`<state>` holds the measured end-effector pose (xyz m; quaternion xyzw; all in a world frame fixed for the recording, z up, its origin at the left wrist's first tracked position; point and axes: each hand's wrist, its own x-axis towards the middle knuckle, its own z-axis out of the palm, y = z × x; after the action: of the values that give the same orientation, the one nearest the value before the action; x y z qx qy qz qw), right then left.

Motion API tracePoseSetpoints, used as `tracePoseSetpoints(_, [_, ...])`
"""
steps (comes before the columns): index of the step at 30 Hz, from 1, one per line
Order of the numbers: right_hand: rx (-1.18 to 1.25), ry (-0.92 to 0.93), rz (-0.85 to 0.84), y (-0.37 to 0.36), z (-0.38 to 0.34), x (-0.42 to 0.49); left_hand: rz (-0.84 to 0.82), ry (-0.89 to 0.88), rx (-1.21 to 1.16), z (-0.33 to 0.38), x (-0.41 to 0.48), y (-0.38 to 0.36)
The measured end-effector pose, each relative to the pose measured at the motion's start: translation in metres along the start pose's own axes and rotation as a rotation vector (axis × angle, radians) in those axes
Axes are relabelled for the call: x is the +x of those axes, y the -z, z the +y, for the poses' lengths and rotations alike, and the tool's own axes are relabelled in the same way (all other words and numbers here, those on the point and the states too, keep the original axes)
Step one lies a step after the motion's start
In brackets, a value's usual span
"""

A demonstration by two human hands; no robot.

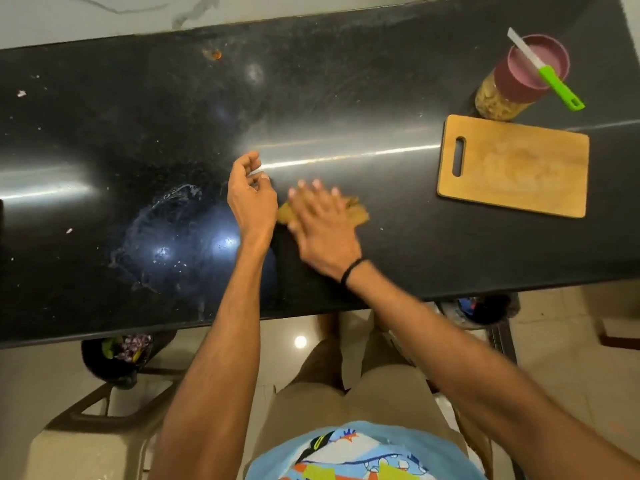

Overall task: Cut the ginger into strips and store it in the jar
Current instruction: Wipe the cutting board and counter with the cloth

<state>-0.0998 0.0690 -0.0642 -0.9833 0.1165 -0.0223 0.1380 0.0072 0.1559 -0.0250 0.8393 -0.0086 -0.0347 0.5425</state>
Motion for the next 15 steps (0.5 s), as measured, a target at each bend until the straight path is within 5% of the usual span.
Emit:
tracePoseSetpoints(3, [0.044,0.073,0.033,0.005,0.008,-0.023,-0.023,-0.029,0.013,0.008,-0.003,-0.005])
tracePoseSetpoints(9, [0.125,-0.629,0.413,0.059,0.033,0.000,-0.014,-0.016,-0.030,0.015,0.000,-0.004])
tracePoseSetpoints(15, [0.224,-0.293,0.145,0.003,-0.124,-0.042,0.052,0.013,-0.065,0.006,0.022,0.015])
